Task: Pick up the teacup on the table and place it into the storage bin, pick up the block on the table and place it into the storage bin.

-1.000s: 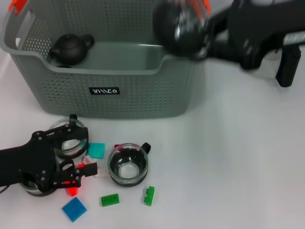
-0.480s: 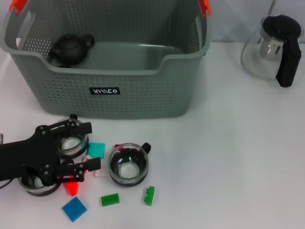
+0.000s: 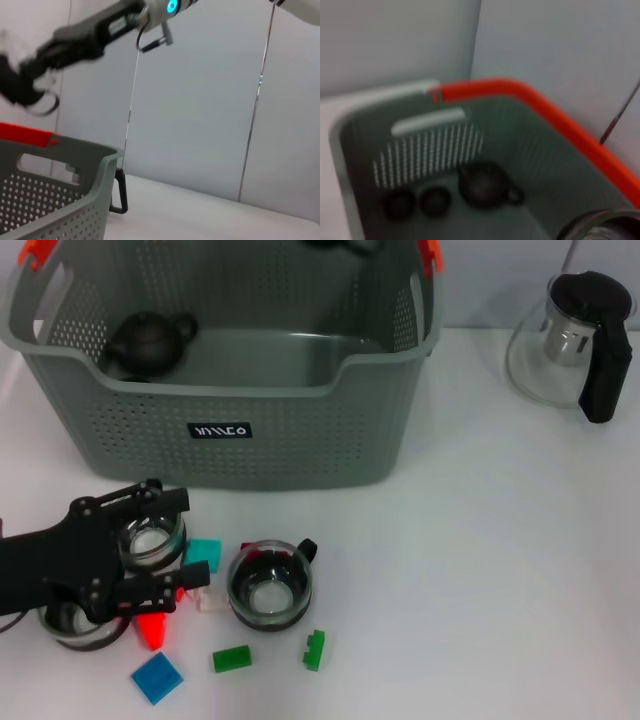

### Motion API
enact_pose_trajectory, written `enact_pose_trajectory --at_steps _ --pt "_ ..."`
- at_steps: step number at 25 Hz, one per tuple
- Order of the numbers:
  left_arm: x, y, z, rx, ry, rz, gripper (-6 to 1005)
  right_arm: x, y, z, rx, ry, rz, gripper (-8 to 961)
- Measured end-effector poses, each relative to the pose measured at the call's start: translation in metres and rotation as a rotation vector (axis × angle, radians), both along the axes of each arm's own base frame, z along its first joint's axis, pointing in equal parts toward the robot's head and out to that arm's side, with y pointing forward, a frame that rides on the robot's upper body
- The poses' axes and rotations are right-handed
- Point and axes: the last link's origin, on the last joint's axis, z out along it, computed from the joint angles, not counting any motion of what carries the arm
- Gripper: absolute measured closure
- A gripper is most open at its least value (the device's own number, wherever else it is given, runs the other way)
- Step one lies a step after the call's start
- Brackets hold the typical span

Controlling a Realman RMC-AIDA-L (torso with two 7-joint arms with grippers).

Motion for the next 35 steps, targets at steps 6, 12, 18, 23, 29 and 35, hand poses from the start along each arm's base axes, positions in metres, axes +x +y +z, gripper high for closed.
enact_pose_trajectory --at_steps 6,12,18,23,29,35 --pt "0.0 -0.001 0.0 0.003 -0.004 0.004 131 0.011 0.011 -0.046 0.036 -0.135 0.044 897" --pt "0.0 -0.001 -0.001 0.009 -0.01 0.006 131 0.031 0.018 -0.072 0.073 -0.145 0.023 897" --pt "0.0 -0.001 -0.003 0.011 -0.011 0.009 131 0.044 0.018 -0.078 0.071 -0.085 -0.043 897" --pt "0.0 -0.001 -0.003 0.01 -0.013 0.008 131 0.055 0.017 -0.083 0.064 -0.098 -0.058 897" --pt "0.001 -0.002 -0.006 0.004 -0.016 0.008 131 0.064 0.016 -0.086 0.063 -0.117 -0.062 897" --pt "0.002 -0.003 -0.006 0.002 -0.021 0.003 131 0.068 0.014 -0.087 0.047 -0.122 -0.079 897"
